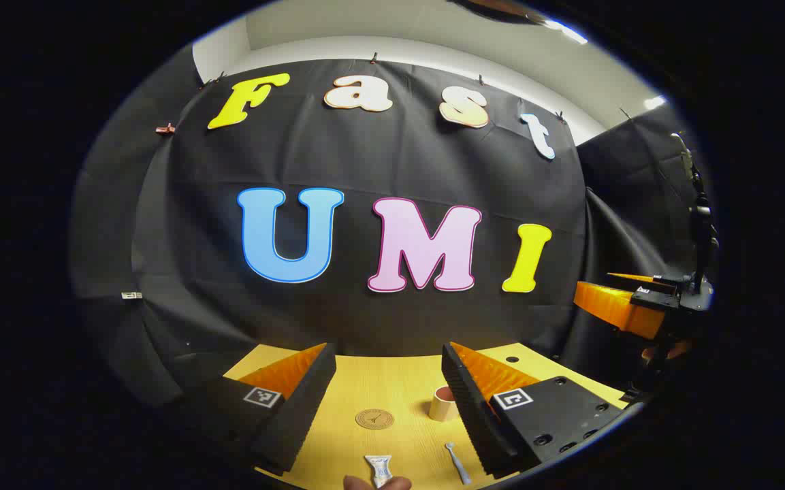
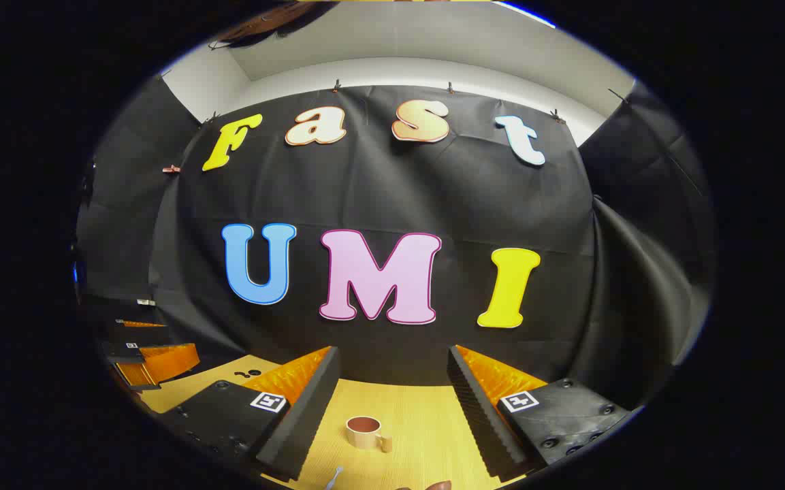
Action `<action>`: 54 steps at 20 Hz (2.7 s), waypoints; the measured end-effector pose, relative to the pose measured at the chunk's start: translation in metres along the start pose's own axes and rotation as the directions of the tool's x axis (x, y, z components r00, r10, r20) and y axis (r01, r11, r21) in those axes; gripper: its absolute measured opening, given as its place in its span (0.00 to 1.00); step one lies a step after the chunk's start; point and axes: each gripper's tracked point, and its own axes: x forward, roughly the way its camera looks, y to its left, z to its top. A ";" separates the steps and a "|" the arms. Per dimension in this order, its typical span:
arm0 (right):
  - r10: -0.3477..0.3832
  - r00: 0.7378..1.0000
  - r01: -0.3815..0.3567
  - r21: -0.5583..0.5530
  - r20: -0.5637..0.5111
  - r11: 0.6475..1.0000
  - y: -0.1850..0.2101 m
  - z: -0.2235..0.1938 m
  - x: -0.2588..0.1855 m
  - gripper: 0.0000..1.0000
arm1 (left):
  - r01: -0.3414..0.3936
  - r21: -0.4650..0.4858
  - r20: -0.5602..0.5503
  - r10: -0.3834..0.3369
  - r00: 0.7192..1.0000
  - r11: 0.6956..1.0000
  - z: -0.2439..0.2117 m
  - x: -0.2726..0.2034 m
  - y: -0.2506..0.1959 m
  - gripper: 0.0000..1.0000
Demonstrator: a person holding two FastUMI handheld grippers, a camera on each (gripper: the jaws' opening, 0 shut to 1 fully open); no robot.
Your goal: Put the toothbrush and toothpaste on the desktop into the cup, then pick up the cup and place it on the coaster on the desktop.
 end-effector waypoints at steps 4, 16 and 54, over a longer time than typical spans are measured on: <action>-0.004 1.000 0.004 0.009 -0.003 1.000 -0.003 -0.001 0.000 0.94 | -0.001 0.003 0.000 0.001 1.000 1.000 0.000 -0.001 -0.002 0.98; -0.001 1.000 0.001 0.010 -0.024 1.000 -0.002 -0.007 -0.003 0.94 | 0.008 0.017 -0.004 -0.008 1.000 1.000 0.000 -0.003 -0.005 0.97; 0.092 0.797 0.022 0.180 -0.597 0.983 0.037 -0.250 -0.036 0.98 | 0.003 0.049 -0.766 0.036 0.642 0.999 -0.386 0.013 0.023 0.34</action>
